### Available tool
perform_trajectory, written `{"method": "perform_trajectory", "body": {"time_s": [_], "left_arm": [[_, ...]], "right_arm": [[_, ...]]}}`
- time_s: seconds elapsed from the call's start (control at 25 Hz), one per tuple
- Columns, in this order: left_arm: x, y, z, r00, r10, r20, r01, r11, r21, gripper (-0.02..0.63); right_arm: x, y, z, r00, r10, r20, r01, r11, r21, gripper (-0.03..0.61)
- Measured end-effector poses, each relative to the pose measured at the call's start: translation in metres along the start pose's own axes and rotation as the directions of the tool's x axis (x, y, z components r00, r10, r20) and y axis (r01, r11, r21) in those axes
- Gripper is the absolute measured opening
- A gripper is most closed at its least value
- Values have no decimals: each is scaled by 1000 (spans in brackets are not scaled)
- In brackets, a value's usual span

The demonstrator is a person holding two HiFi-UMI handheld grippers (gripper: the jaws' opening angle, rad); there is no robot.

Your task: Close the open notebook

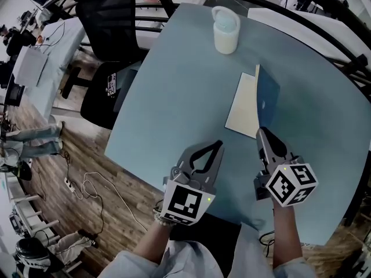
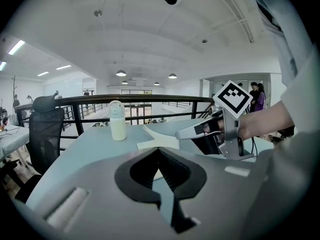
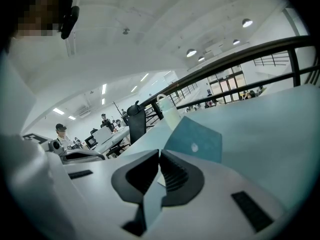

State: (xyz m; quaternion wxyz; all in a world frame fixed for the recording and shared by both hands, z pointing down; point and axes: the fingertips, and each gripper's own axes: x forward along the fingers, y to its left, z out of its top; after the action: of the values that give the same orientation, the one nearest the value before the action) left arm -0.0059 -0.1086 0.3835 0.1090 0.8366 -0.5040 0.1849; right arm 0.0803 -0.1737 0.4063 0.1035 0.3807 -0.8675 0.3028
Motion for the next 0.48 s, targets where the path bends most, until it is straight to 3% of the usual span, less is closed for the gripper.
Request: {"method": "perform_trajectory", "body": {"time_s": [0.12,0.48], "left_arm": [[-5,4,0,1000,19,-2,-20,999,-46,5],[-14,11,-8,999,49,-5,-50,996,-70,5]], "right_arm": [[6,0,-2,1000,-2,-8,2,1000,1,11],[30,2,-14,999,0,-47,-2,999,-42,9]]}}
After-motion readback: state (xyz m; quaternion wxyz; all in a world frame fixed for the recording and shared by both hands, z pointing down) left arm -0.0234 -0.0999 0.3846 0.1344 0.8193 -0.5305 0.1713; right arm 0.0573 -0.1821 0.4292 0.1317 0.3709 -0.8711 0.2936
